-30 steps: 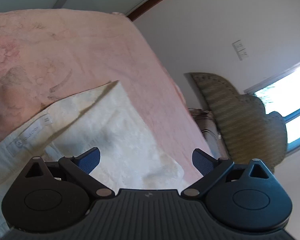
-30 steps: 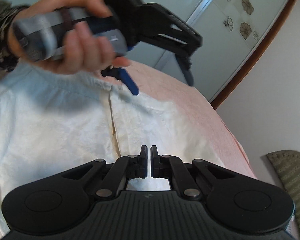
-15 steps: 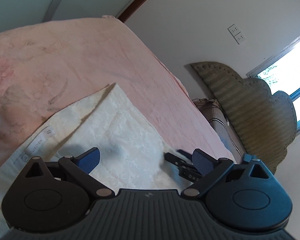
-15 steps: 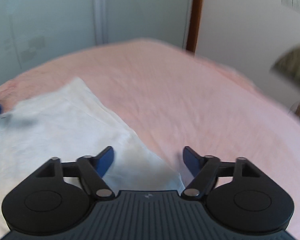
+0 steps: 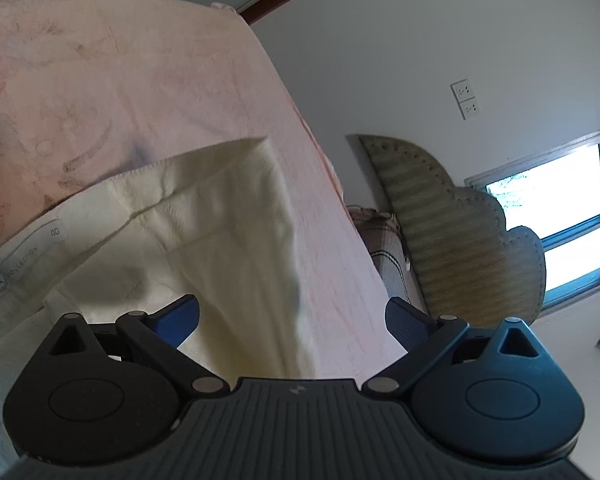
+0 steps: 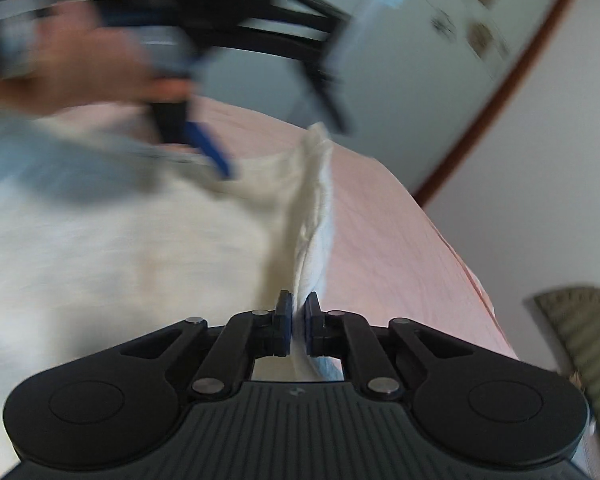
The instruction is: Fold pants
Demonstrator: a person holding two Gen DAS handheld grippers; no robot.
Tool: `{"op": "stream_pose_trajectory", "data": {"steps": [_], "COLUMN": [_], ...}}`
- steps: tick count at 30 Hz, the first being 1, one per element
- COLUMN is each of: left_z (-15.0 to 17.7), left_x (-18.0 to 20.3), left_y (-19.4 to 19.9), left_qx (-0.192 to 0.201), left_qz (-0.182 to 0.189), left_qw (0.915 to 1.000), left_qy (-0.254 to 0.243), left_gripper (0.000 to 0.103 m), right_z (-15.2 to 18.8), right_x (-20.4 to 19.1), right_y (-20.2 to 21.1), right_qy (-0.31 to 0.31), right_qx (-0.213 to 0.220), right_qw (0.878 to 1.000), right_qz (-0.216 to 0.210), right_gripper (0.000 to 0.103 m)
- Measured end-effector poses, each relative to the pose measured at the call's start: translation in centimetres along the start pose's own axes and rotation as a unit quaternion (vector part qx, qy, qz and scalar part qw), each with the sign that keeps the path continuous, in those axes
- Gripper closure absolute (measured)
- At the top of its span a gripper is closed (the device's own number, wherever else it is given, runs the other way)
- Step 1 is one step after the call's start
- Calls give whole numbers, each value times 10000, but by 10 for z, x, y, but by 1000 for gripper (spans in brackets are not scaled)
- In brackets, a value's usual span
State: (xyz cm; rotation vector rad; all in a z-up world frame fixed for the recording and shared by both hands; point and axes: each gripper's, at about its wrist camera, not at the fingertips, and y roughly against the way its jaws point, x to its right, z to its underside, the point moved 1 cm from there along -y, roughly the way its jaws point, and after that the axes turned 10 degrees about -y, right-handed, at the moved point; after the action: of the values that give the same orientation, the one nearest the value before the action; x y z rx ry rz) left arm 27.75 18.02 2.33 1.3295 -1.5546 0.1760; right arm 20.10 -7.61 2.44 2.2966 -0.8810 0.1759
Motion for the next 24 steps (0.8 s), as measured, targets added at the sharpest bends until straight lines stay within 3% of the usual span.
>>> {"op": "stream_pose_trajectory", "data": {"steps": [3, 5, 7, 8, 12, 16, 24], "left_z": [3, 8, 13, 16, 28, 33, 41], "left_x": [3, 1, -2, -4, -8, -6, -2], "left_y": [5, 7, 8, 10, 29, 47, 58], "left_qx": [108, 102, 12, -12, 245, 379, 441], "left_qz": [-177, -261, -306, -270, -151, -49, -148], "left_qw": [9997, 9996, 9995, 9996, 9996, 9989, 9977], "left_qy": [-112, -95, -51, 2, -82, -267, -486], "left_gripper": [4, 21, 85, 94, 100, 100, 100], "right_z": [5, 10, 13, 14, 24, 44, 89], "right_x": [-29, -35, -38, -38, -41, -37, 15], "right_y": [14, 20, 19, 19, 25, 36, 45], "right_qy": [179, -18, -196, -300, -336, -122, -193], "right_qx": [-19, -8, 24, 50, 92, -76, -902], "right_qw": [9998, 9999, 9998, 9995, 9984, 9927, 9744], "right_qz": [-30, -103, -47, 4, 451, 1200, 2049], "right_gripper": [96, 96, 96, 96, 90, 61, 61]}}
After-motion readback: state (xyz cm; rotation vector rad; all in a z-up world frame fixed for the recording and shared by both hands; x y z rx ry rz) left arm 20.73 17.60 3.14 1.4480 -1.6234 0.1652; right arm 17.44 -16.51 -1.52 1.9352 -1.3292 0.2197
